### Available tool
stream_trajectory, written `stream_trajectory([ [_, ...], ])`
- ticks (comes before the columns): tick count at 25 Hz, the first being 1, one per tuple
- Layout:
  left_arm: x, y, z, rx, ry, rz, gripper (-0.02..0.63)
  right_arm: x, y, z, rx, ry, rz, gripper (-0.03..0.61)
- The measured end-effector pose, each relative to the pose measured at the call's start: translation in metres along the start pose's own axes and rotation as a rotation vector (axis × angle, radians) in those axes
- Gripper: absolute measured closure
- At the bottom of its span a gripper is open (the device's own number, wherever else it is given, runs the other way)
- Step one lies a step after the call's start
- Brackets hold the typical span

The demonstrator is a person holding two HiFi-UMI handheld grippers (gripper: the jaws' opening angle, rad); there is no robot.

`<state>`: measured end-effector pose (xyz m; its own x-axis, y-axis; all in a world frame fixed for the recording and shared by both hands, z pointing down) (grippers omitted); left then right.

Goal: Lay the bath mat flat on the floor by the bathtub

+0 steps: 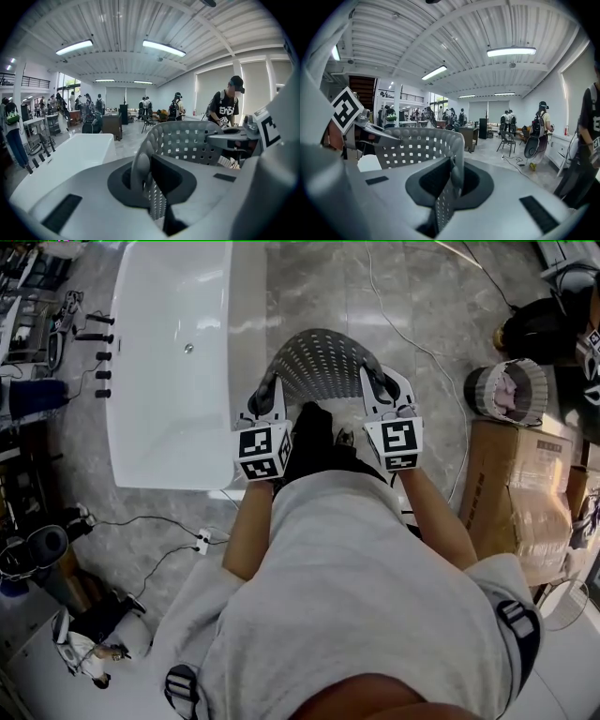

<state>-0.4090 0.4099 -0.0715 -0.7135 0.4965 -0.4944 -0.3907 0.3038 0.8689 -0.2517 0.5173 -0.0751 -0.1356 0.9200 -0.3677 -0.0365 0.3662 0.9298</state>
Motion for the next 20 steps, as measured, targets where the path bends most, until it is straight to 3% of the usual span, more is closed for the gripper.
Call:
stream_trajectory([
  [20,-0.053,0.013,-0.042,0.066,-0.008,-0.045,0.584,-0.06,0.013,0.003,0.061,-0.064,-0.099,0.554],
])
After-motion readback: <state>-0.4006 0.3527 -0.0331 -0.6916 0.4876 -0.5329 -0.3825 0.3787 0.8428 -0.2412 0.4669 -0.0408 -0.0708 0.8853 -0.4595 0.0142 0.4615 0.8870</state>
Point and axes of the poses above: the fingertips, and each gripper's own axes: x backward along the fingers, z to its right, y out of its underside, the point moved 3 cm from there along x, backward along the fingers, and after that the axes turned 2 degrees about -z, right-handed, at the moved point
